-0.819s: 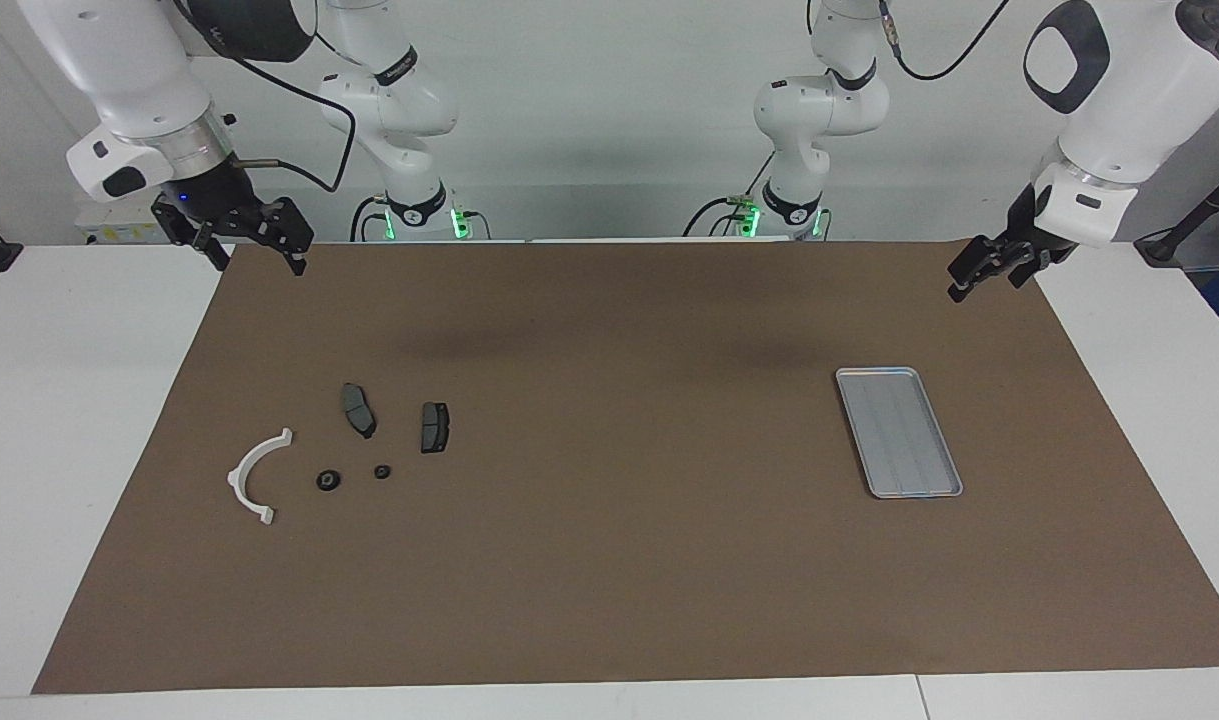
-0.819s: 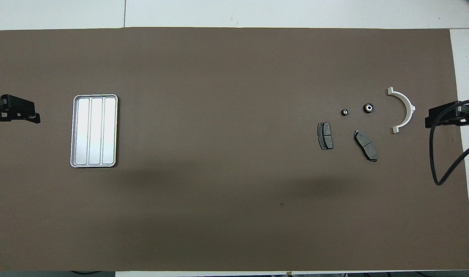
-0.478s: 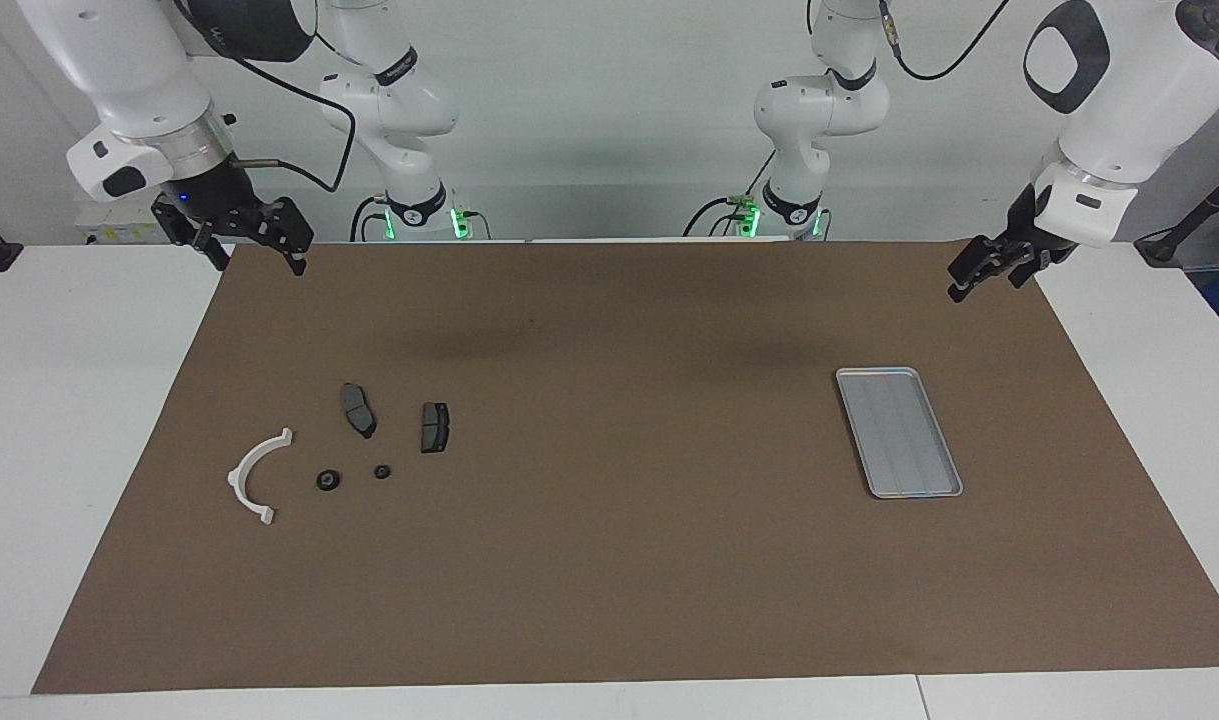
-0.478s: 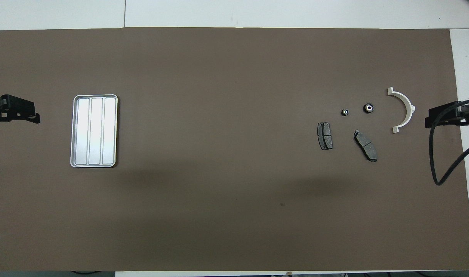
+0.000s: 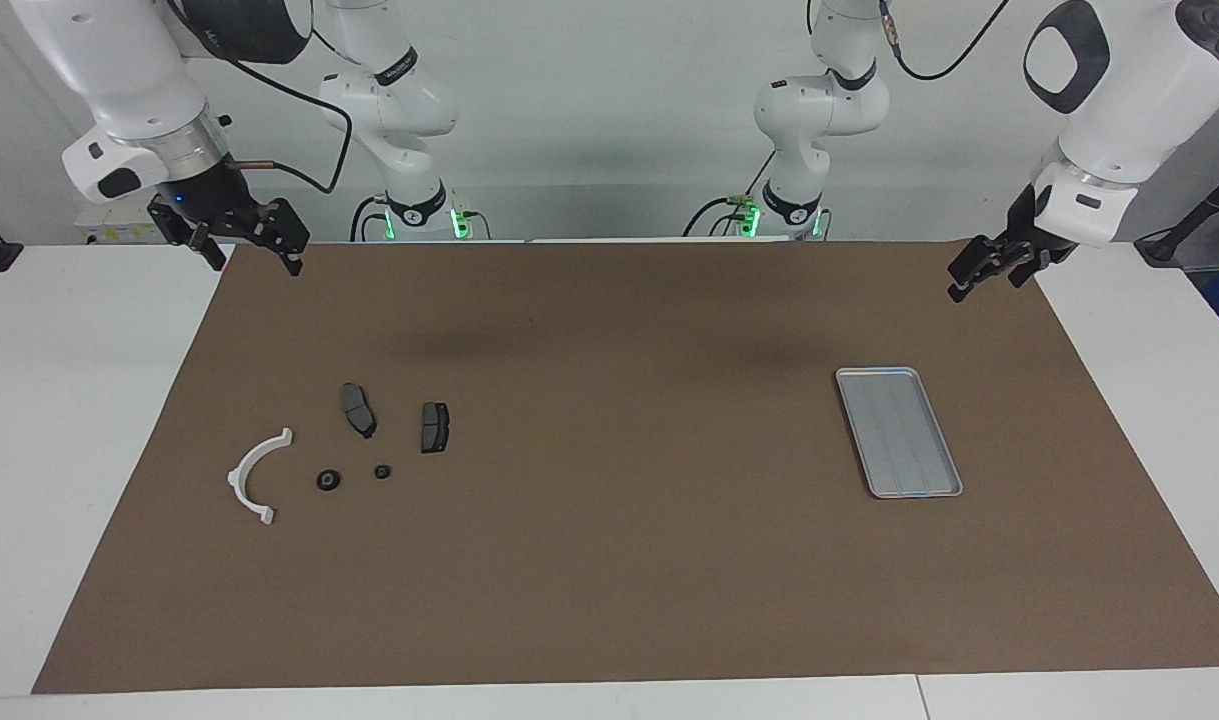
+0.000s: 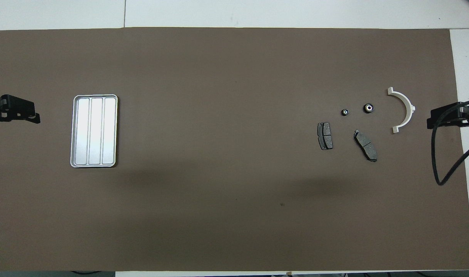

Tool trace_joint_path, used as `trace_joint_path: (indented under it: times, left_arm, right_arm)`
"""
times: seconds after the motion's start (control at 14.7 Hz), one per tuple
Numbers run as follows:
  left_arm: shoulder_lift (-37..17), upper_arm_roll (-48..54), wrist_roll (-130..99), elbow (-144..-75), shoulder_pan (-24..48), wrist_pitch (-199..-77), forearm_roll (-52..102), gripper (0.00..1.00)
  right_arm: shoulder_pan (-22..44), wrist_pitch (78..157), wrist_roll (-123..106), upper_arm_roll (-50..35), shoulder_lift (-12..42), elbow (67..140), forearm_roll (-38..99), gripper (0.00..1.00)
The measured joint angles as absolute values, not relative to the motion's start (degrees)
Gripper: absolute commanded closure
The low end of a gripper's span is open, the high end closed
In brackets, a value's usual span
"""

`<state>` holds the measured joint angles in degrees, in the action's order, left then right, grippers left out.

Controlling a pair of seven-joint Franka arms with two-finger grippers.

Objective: Pick bearing gear from pile to tray

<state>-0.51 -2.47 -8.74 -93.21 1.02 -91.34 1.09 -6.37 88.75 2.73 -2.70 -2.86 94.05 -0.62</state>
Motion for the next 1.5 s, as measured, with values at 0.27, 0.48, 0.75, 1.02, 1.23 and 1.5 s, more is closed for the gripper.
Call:
trace_joint_path:
  times: [0.27,0.48,0.75,1.02,1.23,1.5]
  left_arm:
    - [-0.51,-2.47,-8.74,-93.21,1.02,-91.34,1.09,0.0]
    - [-0.51,-2.47,-8.74,-93.21,1.02,-91.33,1.09,0.0]
    - [-0.51,-2.47,-8.74,-93.21,1.02,-91.33,1.09,0.0]
    - [-0.51,-2.47,-8.74,-93.21,1.02,-91.33,1.09,0.0]
    - [-0.51,-2.47,-8.74,-93.21,1.02,-91.33,1.09,0.0]
    - [-0.51,-2.47,-8.74,-93.21,1.02,-91.32,1.09,0.0]
  right_arm:
    - [-6.71,98.1,0.63,-2.69,-2.2,98.51,-0.61,0.0]
    - [-8.11,104.51,-2.46,-2.64,2.19,101.06,-0.61,0.0]
    - [-8.56,112.39,-2.86,-2.75,10.11,101.61,-0.62,0.0]
    - [-8.37,117.83,-2.86,-2.89,16.14,101.68,-0.66,0.0]
    - [-8.36,120.76,-2.87,-2.93,18.44,101.68,-0.69,0.0]
    - [-8.35,124.08,-2.87,-2.94,20.52,101.69,-0.7,0.0]
